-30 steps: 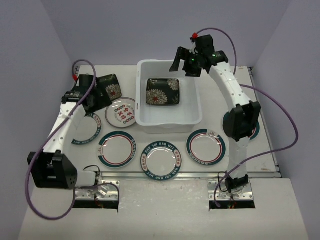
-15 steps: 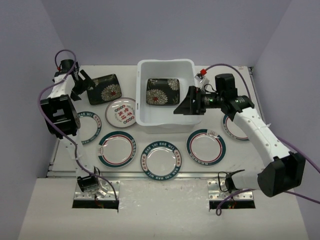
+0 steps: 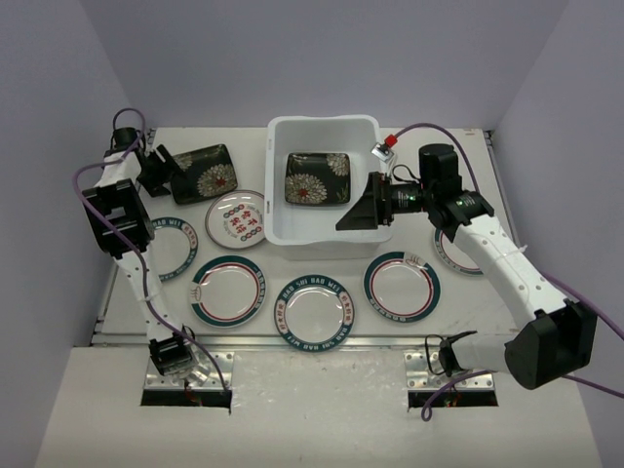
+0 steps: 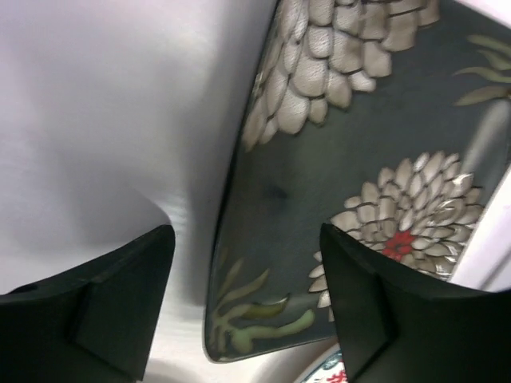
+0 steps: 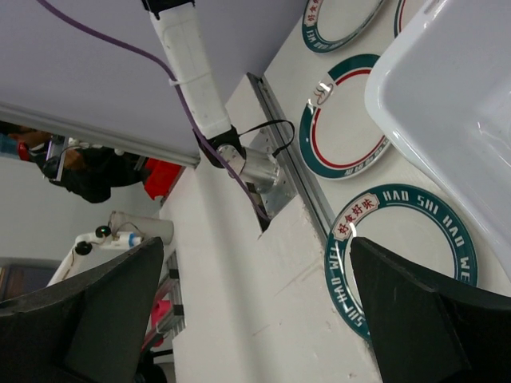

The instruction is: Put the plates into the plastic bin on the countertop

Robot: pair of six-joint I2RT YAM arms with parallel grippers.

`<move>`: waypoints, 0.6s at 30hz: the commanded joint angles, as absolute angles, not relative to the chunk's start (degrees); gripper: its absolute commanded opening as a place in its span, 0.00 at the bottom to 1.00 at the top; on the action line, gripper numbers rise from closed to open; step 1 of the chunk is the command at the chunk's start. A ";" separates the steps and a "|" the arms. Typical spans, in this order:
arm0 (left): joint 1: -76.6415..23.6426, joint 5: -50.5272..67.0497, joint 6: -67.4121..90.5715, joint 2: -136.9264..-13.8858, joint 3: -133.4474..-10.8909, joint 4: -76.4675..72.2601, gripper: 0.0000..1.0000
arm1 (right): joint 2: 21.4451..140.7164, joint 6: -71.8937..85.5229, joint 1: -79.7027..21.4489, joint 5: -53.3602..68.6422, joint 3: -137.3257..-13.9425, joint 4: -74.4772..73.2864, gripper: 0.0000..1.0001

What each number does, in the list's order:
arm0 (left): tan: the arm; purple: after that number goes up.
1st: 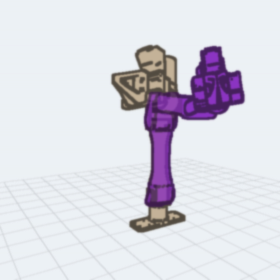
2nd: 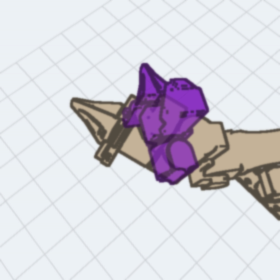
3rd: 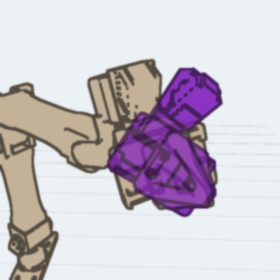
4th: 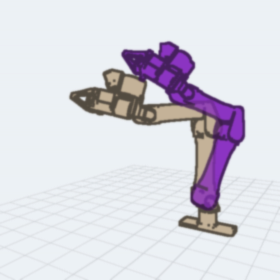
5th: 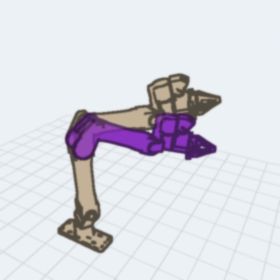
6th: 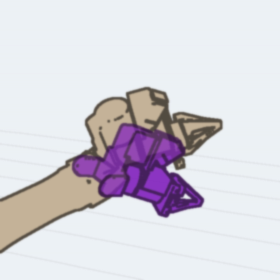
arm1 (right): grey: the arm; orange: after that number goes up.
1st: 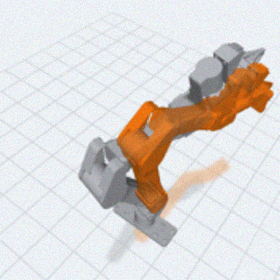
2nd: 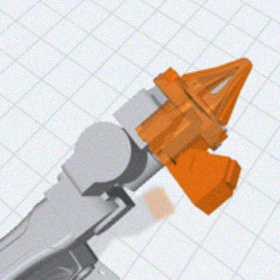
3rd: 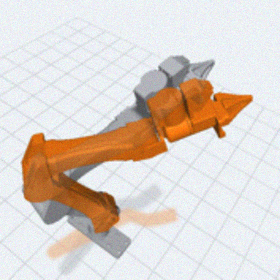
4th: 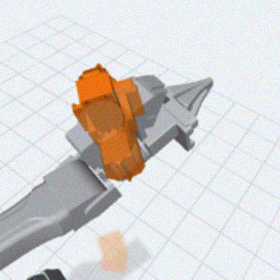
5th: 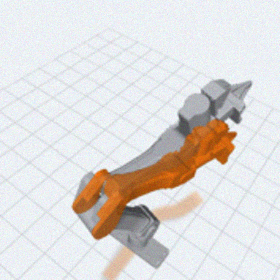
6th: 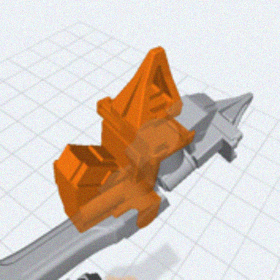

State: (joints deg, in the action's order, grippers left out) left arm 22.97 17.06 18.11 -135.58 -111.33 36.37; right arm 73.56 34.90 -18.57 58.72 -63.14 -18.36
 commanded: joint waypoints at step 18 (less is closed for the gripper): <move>25.71 35.16 28.60 -135.80 -110.25 21.54 0.00 | 73.33 40.40 -18.74 62.25 -65.76 -11.06 0.99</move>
State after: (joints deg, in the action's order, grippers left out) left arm 24.14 27.59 20.84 -140.54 -114.82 32.24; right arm 73.59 38.52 -18.57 60.97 -63.92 -14.77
